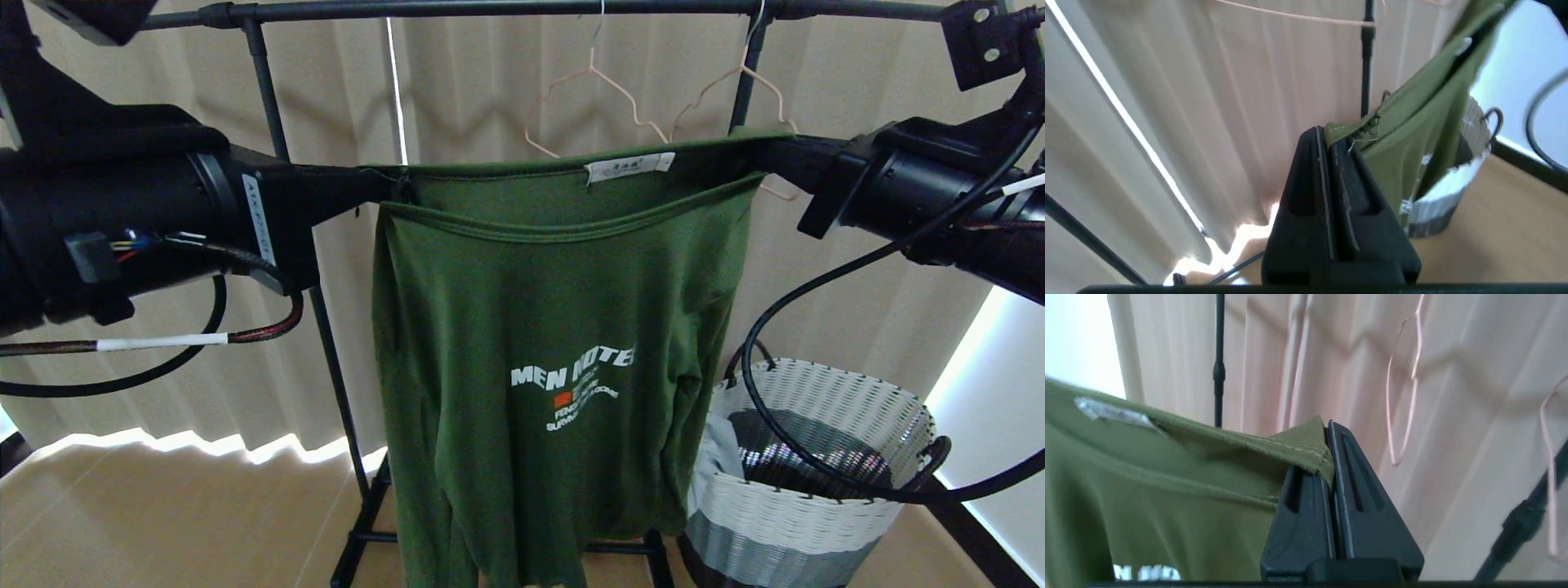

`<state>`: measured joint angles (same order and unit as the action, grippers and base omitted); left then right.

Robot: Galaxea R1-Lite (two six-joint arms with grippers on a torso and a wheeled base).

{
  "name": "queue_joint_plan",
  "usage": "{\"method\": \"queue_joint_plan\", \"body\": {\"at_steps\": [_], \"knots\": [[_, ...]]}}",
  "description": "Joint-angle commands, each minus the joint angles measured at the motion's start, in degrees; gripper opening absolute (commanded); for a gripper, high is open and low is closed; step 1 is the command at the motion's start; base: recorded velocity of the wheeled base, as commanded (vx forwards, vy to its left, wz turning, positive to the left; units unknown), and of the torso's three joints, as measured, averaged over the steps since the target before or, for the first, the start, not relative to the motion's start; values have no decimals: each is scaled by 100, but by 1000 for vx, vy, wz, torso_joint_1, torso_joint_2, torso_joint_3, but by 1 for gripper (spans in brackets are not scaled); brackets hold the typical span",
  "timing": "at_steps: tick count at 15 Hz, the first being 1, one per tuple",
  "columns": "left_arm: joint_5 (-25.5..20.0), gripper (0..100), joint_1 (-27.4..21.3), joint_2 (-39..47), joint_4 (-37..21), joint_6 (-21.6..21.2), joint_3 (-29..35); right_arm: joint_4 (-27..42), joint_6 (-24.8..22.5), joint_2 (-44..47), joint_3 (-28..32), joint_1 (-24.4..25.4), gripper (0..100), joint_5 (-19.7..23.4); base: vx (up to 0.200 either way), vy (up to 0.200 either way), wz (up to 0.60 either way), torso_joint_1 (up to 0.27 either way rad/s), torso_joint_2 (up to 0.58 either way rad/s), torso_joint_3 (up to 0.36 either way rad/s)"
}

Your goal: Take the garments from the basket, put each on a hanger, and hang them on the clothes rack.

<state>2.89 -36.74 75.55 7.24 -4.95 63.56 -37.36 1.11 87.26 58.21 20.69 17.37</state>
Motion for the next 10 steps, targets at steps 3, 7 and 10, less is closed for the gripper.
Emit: {"method": "queue_joint_plan", "body": {"at_steps": [3, 7, 10], "knots": [[10, 0, -26, -13, 23, -59, -19, 45, -5, -104, -11, -3, 0, -6, 0, 0, 0, 0, 0, 0], [133, 0, 123, 426, 32, -85, 526, 634, -5, -605, 173, -12, 0, -6, 0, 0, 0, 0, 0, 0], [221, 0, 203, 786, 41, 91, 956, 968, -5, -939, -20, -12, 0, -6, 0, 0, 0, 0, 0, 0]]}}
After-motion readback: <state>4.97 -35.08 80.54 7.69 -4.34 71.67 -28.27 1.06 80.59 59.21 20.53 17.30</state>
